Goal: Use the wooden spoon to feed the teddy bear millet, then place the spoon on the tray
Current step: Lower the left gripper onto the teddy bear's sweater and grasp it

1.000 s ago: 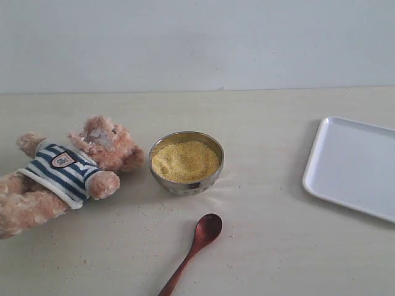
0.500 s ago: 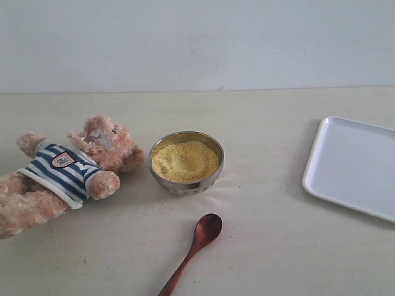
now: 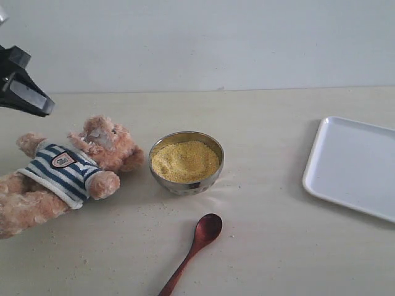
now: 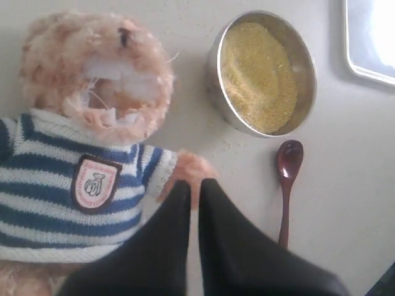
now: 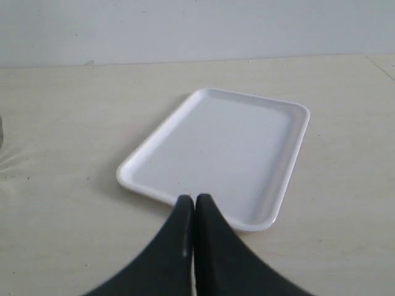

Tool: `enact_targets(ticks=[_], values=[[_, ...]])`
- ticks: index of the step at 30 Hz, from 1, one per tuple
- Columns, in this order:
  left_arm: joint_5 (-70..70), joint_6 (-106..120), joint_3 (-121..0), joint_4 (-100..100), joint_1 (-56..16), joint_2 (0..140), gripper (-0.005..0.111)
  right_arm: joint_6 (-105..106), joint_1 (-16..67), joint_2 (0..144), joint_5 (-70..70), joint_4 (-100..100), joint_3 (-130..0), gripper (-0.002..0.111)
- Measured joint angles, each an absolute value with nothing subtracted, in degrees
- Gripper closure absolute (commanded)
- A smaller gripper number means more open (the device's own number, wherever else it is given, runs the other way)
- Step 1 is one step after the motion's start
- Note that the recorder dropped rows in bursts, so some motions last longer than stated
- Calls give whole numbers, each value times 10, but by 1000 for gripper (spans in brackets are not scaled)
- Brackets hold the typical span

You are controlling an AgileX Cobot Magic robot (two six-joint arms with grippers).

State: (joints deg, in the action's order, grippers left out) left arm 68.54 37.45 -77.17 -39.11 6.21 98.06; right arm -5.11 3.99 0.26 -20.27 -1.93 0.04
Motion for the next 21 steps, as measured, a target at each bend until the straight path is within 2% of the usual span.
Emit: enact_targets(ticks=[3,6,8,12,13,21], values=[[691,394,-775,-388,62,1017,101,-51,40,3,-203,-19,0,108],[694,422,-776,-377,62,1030,87,-51,40,3,-203,-19,0,108],[691,433,-776,-371,62,1030,66,-51,40,3,-203,-19,0,108],[691,440,-778,-371,62,1030,10,-51,40,3,-203,-19,0,108],[691,434,-778,-371,62,1030,-1,-51,40,3,-203,-19,0,108],[688,412,-778,-371,62,1030,-1,-51,40,3,-203,-19,0,108]])
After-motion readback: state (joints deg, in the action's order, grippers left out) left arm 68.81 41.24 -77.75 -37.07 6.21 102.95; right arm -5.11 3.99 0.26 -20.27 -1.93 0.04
